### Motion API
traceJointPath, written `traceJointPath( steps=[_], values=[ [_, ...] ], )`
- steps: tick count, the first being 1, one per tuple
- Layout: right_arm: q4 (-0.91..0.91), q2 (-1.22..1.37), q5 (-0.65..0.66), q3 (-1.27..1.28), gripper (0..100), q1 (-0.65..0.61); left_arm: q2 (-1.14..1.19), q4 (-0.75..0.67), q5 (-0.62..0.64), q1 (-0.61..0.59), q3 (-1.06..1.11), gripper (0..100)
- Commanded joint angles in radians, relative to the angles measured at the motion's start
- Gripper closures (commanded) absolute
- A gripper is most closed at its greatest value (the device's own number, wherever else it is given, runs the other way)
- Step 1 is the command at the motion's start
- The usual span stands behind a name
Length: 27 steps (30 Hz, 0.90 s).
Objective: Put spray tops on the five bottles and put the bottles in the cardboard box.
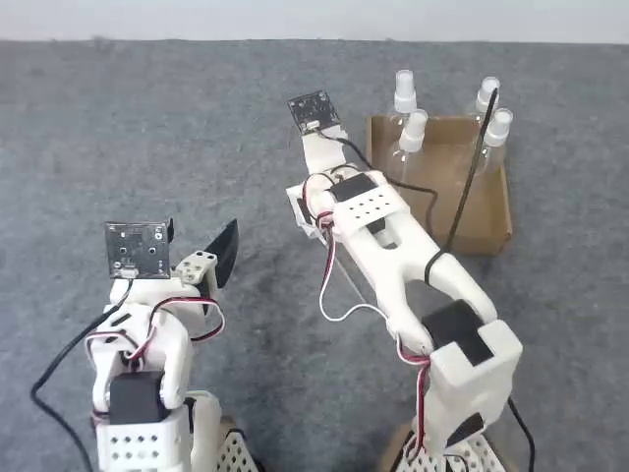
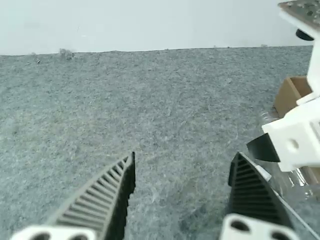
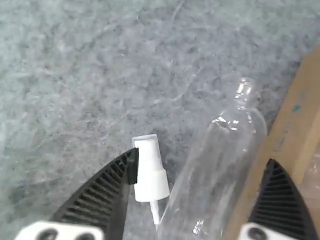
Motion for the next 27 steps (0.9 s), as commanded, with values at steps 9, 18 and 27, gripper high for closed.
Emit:
traceJointPath(
  steps=[9, 18, 27],
  values=[
    [-0.038, 0.073, -0.008, -0.063, 75.2, 0.007, -0.008, 0.000, 0.014, 0.003, -0.048, 72],
    [-0.027, 0.077, -0.009, -0.058, 91.8, -0.012, -0.008, 0.000, 0.014, 0.003, -0.047, 72],
    [0.085, 0.050, -0.011, -0.055, 91.9, -0.125, -0.009, -0.006, 0.015, 0.003, -0.039, 72]
  ],
)
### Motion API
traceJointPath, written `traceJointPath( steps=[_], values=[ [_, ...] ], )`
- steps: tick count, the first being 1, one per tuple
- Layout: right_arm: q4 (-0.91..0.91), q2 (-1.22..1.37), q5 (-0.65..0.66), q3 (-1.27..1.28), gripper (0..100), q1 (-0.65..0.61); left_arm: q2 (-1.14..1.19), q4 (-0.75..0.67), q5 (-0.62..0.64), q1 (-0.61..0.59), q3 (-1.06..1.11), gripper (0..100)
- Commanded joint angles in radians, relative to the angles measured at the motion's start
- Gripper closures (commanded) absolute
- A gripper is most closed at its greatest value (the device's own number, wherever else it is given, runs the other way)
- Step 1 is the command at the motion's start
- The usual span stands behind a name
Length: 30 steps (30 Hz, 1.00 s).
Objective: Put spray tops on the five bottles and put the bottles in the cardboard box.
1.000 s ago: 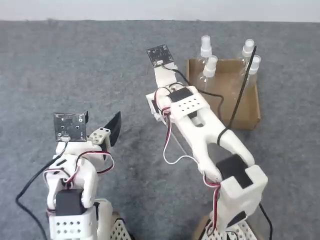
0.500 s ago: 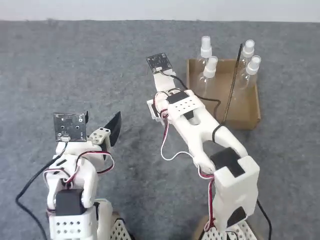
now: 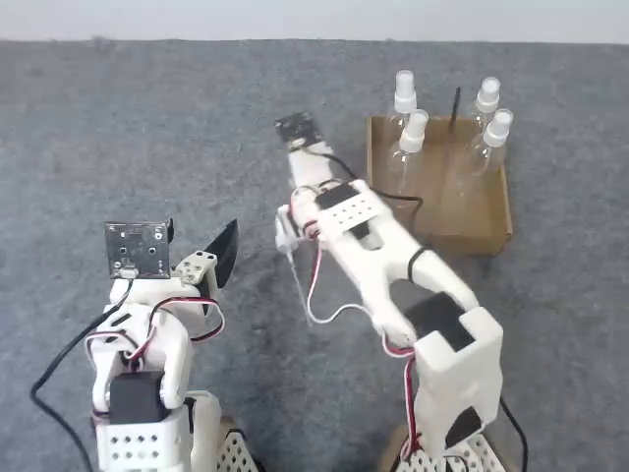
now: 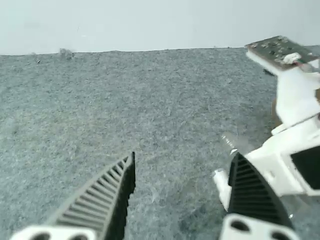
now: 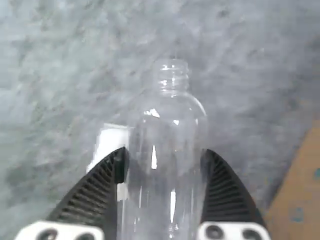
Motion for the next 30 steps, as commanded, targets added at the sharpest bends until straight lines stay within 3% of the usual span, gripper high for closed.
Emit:
traceJointPath(
  steps=[1, 9, 13, 23, 30],
  values=[
    [0.064, -0.054, -0.009, -0.041, 91.9, -0.064, -0.009, -0.006, 0.012, 0.003, -0.039, 72],
    [0.119, -0.074, -0.149, -0.035, 91.9, -0.051, -0.009, -0.006, 0.012, 0.003, -0.039, 72],
    [0.179, -0.074, -0.152, -0.040, 91.9, -0.050, -0.011, -0.005, 0.012, 0.003, -0.039, 72],
    [0.460, -0.274, 0.083, -0.054, 91.9, -0.048, -0.009, -0.005, 0.012, 0.003, -0.038, 72],
    [0.668, -0.449, 0.184, -0.054, 91.9, 0.047, -0.008, 0.000, 0.012, 0.026, -0.038, 72]
  ],
)
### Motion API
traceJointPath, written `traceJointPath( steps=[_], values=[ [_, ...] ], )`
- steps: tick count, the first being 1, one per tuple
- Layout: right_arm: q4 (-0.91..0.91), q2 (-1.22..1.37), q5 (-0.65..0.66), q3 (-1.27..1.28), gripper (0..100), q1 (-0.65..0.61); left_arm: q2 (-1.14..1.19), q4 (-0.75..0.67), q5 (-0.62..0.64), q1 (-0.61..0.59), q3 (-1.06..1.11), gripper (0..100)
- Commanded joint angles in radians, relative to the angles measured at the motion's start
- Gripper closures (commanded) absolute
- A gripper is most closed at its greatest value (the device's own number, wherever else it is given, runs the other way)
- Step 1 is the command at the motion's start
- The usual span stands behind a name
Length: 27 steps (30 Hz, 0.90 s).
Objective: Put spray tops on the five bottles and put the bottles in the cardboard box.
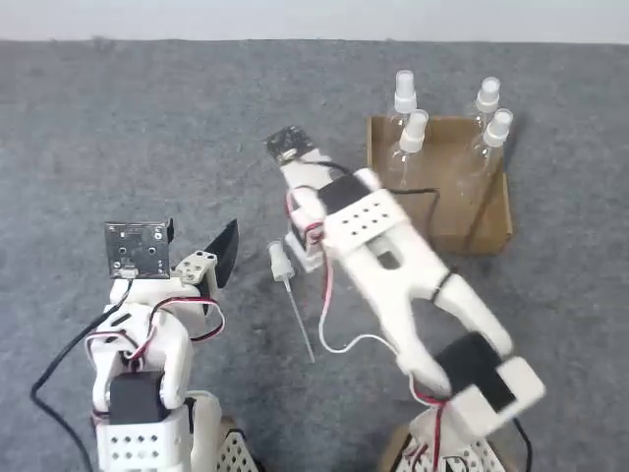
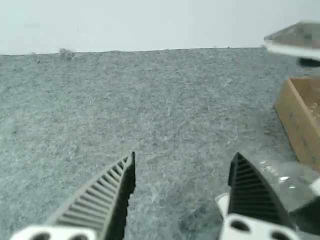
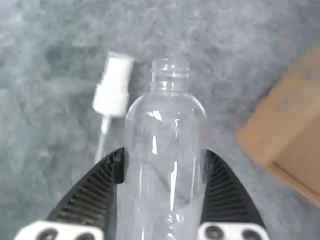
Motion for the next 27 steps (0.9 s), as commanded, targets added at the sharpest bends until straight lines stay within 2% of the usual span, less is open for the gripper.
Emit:
traceJointPath(
  steps=[1, 7, 11, 14, 19, 24, 27],
  values=[
    [0.147, -0.166, 0.100, -0.040, 91.9, 0.090, -0.008, 0.000, 0.011, 0.034, -0.038, 72],
    [0.349, -0.344, 0.216, -0.040, 91.9, 0.136, 0.002, 0.000, 0.008, 0.038, -0.038, 72],
    [0.476, -0.483, 0.311, -0.034, 91.9, 0.232, 0.163, 0.000, 0.002, 0.104, -0.090, 72],
    [0.492, -0.576, 0.385, -0.006, 91.9, 0.389, 0.368, -0.002, -0.003, 0.118, -0.194, 72],
    [0.489, -0.627, 0.591, 0.104, 91.9, 0.676, 0.675, -0.005, -0.002, 0.129, -0.360, 72],
    [0.323, -0.607, 0.738, 0.226, 91.9, 0.963, 0.939, -0.006, 0.011, 0.218, -0.464, 72],
    [0.186, -0.584, 0.786, 0.318, 91.9, 1.089, 1.102, -0.006, 0.057, 0.256, -0.538, 73]
  ],
)
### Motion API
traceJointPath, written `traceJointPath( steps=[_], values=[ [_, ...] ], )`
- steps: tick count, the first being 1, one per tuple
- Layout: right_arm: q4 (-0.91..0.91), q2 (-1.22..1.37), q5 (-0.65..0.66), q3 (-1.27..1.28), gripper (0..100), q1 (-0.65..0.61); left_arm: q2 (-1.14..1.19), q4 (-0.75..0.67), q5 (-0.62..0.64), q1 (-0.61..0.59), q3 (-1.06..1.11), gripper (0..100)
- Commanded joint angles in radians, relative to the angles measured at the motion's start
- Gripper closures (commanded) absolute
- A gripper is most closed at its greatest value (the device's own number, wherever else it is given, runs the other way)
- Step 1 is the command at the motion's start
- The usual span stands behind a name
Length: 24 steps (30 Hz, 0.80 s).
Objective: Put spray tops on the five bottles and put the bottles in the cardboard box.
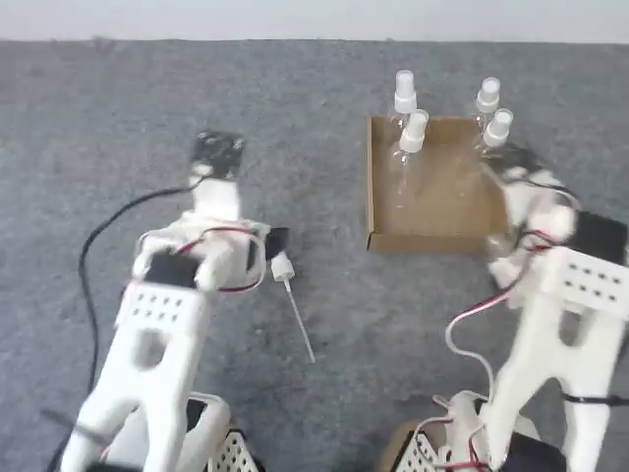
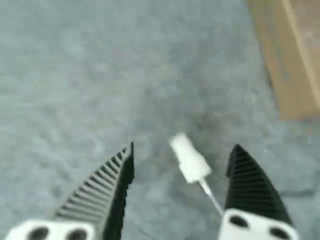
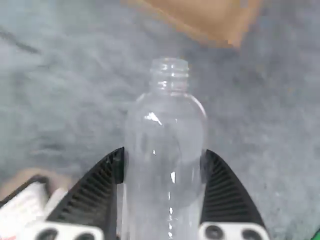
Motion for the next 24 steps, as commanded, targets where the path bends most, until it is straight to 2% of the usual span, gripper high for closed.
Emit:
traceJointPath(
  steps=[1, 6, 10, 16, 22, 24],
  values=[
    [-0.208, 0.005, 0.092, 0.103, 91.9, 0.205, 0.239, -0.008, 0.057, 0.054, -0.154, 73],
    [-0.390, 0.059, 0.149, 0.210, 91.9, 0.338, 0.493, -0.002, 0.130, 0.049, -0.282, 75],
    [-0.501, 0.111, 0.180, 0.262, 91.9, 0.401, 0.598, 0.000, 0.160, 0.057, -0.303, 78],
    [-0.582, 0.202, 0.187, 0.290, 91.6, 0.426, 0.652, 0.000, 0.155, 0.063, -0.297, 78],
    [-0.585, 0.251, 0.183, 0.288, 91.5, 0.426, 0.726, -0.006, 0.152, 0.140, -0.302, 78],
    [-0.585, 0.252, 0.183, 0.288, 91.5, 0.427, 0.735, -0.008, 0.150, 0.155, -0.308, 81]
  ],
)
